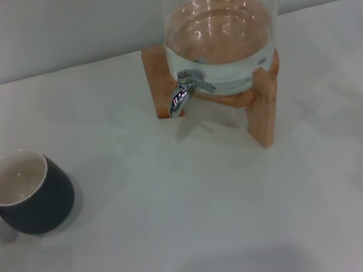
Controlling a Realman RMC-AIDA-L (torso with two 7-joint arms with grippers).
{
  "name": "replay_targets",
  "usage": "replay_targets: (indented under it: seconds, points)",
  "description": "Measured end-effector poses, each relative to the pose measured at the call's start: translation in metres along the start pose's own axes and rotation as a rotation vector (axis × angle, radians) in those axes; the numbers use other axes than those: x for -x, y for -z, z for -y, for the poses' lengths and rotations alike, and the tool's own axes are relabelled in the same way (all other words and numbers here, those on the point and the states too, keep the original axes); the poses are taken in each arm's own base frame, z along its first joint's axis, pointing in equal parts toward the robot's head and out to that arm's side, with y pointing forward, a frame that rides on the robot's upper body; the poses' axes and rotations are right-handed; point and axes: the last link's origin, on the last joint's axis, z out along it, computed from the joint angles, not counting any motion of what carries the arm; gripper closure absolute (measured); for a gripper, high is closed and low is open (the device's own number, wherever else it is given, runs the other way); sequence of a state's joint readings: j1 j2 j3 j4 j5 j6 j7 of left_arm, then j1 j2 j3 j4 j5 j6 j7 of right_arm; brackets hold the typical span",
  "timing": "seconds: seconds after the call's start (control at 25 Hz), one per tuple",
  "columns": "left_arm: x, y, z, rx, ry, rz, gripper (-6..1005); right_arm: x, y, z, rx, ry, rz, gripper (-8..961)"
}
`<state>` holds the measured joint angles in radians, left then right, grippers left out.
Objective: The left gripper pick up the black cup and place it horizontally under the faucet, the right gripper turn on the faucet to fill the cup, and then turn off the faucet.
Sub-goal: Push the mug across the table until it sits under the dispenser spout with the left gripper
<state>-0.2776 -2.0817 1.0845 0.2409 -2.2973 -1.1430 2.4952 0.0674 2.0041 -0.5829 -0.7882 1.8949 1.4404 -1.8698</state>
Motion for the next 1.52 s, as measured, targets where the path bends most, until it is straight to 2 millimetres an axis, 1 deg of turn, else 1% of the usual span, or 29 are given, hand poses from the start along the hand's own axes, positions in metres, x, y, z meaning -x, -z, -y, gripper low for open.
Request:
replay_targets:
  seconds: [0.2,0.56,1.0,1.32,1.52]
  points:
    - [-0.005,-0.009,-0.003,0.021,0.009,-0.009,857,0.0,0.0,0.0,0.002,0.0,0.001,267]
    - [-0.01,-0.032,-0.014,0.081,-0.027,0.02,856,0.0,0.0,-0.001,0.005,0.002,0.0,266]
    - [-0.019,-0.062,-0.035,0.181,-0.068,0.053,855,-0.001,-0.003,-0.003,0.017,0.002,-0.006,267]
    - [-0.024,-0.077,-0.047,0.244,-0.083,0.079,854,0.0,-0.004,-0.005,0.033,0.003,-0.001,267]
    - [-0.025,-0.082,-0.052,0.266,-0.086,0.088,853,0.001,-0.003,-0.007,0.045,0.002,0.009,267]
